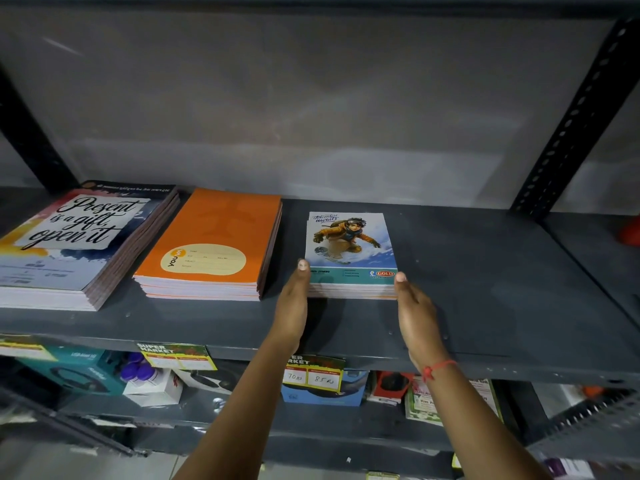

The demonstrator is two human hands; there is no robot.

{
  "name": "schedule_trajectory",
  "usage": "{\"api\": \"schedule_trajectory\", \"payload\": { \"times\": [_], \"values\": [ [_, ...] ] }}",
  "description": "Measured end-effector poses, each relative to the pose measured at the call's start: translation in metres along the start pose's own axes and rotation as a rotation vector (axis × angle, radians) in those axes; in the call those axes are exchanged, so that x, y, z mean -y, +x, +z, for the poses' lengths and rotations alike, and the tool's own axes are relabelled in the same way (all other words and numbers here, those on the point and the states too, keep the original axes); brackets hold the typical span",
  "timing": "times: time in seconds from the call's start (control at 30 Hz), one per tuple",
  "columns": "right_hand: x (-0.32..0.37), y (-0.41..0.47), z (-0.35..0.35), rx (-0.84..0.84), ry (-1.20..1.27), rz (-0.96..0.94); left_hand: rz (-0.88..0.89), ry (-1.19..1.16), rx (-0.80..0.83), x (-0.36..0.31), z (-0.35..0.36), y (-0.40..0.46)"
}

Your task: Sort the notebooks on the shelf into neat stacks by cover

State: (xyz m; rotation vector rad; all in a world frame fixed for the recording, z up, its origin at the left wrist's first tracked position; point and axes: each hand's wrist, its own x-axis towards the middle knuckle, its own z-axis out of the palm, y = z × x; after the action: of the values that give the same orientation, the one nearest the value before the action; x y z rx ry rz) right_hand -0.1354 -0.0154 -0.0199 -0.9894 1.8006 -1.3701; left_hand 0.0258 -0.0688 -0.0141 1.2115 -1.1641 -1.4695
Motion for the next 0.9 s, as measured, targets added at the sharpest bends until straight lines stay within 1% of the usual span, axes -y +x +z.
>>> {"api": "schedule_trajectory", "payload": {
  "times": [0.1,0.2,0.3,0.37,0.67,0.9],
  "values": [
    [-0.004,0.002,0.0,0.049,0.006,-0.02,0.007,0.051,0.029,-0.003,-0.003,-0.002],
    [-0.004,0.001,-0.002,0.064,-0.03,-0.048,0.033,0.045,0.108,-0.008,-0.013,-0.002],
    [-0.004,-0.001,-0.003,0.048,-0.098,-0.083,0.056,0.194,0.166,-0.008,-0.021,0.001],
    [-0.003,-0.001,-0.002,0.035,-0.137,-0.085,0.083,0.259,0.148,-0.008,-0.022,0.001],
    [0.005,-0.006,0.002,-0.03,-0.264,-0.116,0.153,0.362,0.066,0.0,-0.019,0.006],
    [-0.001,-0.002,0.001,-0.025,-0.283,-0.132,0.173,0.301,0.074,0.009,-0.019,0.011]
  ]
}}
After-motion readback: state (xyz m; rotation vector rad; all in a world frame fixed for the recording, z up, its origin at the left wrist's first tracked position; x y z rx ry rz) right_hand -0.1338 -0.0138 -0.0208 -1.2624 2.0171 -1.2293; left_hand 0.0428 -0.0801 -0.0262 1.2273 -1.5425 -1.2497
